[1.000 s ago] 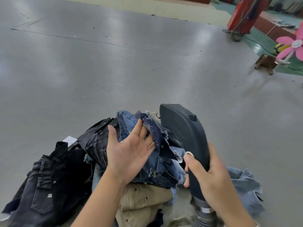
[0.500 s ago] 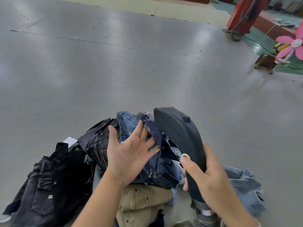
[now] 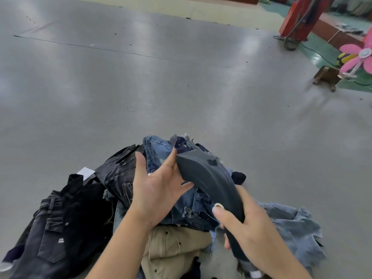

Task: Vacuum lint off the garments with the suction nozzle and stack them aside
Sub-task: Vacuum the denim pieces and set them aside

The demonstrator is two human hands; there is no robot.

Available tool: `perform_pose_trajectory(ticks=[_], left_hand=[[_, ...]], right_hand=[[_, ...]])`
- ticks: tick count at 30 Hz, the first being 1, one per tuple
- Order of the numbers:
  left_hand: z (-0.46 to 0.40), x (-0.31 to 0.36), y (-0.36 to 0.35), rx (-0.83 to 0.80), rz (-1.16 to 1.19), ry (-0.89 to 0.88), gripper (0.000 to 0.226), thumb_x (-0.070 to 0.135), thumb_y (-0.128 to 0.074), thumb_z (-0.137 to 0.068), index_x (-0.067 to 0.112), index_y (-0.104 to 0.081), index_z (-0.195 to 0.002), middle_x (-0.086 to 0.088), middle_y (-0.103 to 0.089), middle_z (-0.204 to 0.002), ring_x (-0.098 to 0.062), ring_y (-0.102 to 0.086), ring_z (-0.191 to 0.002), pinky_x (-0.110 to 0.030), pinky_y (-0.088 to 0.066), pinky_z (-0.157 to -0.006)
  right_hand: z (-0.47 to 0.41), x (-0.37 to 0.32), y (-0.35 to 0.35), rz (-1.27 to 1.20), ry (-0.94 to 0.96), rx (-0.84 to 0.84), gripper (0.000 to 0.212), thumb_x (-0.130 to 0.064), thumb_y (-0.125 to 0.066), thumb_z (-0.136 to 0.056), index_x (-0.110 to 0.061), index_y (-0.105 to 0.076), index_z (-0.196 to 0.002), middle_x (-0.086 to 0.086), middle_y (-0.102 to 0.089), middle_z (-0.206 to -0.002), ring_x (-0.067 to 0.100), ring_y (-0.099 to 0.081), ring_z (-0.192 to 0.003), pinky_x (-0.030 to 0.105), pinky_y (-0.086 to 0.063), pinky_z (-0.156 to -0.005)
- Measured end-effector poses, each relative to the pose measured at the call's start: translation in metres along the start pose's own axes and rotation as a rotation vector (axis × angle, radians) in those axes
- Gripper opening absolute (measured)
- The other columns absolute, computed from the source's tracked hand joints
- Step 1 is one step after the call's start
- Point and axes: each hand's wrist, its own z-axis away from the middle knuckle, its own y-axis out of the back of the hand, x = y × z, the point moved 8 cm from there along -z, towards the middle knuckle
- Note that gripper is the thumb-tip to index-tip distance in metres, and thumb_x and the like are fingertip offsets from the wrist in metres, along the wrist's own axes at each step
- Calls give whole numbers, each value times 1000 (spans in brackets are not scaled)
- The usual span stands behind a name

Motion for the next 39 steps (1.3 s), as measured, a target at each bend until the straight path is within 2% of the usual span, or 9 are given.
perform_pose_trajectory(ticks=[4,8,13,17,19,23,31,35,39], left_hand=[[-2,-2,-1,14,-185,6,103,87,-23,-71,24,-26,-151,-1,-35,-154,-27,-30,-143,-59,-7,-117],[-1,10,1,25,0,-52,99,85,-21,-78,17,-30,-150,-5,-39,-152,-32,-43,-133,-56,-23,-114],[0,28,3,65,138,-152,97,81,-33,-78,15,-34,-148,-7,-40,-150,-37,-43,-133,-61,-36,-102],[-1,23,10,101,136,-154,92,84,-29,-79,14,-46,-137,-5,-49,-136,-31,-58,-104,-47,-46,-90],[-2,19,9,80,145,-130,93,83,-31,-78,13,-47,-137,-6,-50,-139,-33,-58,-111,-53,-41,-99],[2,12,4,57,87,-58,100,87,-22,-77,17,-35,-148,-5,-36,-153,-38,-37,-133,-62,-8,-115],[5,-1,-6,40,-259,-9,104,89,-19,-72,23,-25,-152,-8,-32,-155,-37,-33,-140,-66,-6,-114],[4,4,-4,13,-188,-11,100,90,-18,-72,30,-22,-152,3,-30,-156,-34,-32,-141,-66,-6,-113],[4,3,-11,-14,-154,3,103,89,-26,-70,28,-19,-153,-2,-31,-156,-36,-32,-140,-68,-8,-112]], right_hand=[[-6,-7,2,-22,16,64,13,-42,-61,-84,-50,-52,-90,3,-59,-58,22,-60,-47,19,-49,-49],[-2,-5,12,-147,-13,114,13,-47,-59,-73,-46,-57,-86,10,-58,-62,23,-59,-47,20,-50,-50],[3,7,7,-20,-38,6,16,-47,-61,-83,-53,-53,-95,2,-63,-65,21,-61,-47,20,-49,-51],[1,3,-3,46,-2,-39,25,-38,-61,-89,-57,-49,-99,-3,-64,-68,20,-61,-47,20,-50,-51],[-2,-2,-4,23,19,-17,22,-40,-60,-86,-55,-50,-99,-1,-63,-67,21,-62,-47,20,-49,-51],[-3,-8,7,-60,37,88,11,-49,-59,-84,-51,-53,-93,9,-60,-61,26,-60,-47,23,-51,-50],[-2,-6,0,24,33,42,16,-41,-61,-87,-51,-51,-96,0,-62,-63,20,-61,-46,18,-48,-49],[0,-5,13,-69,9,116,11,-48,-63,-82,-49,-55,-90,7,-59,-60,25,-60,-46,20,-48,-49],[2,-4,5,13,15,48,16,-38,-61,-88,-51,-52,-93,3,-61,-63,22,-61,-46,17,-47,-49]])
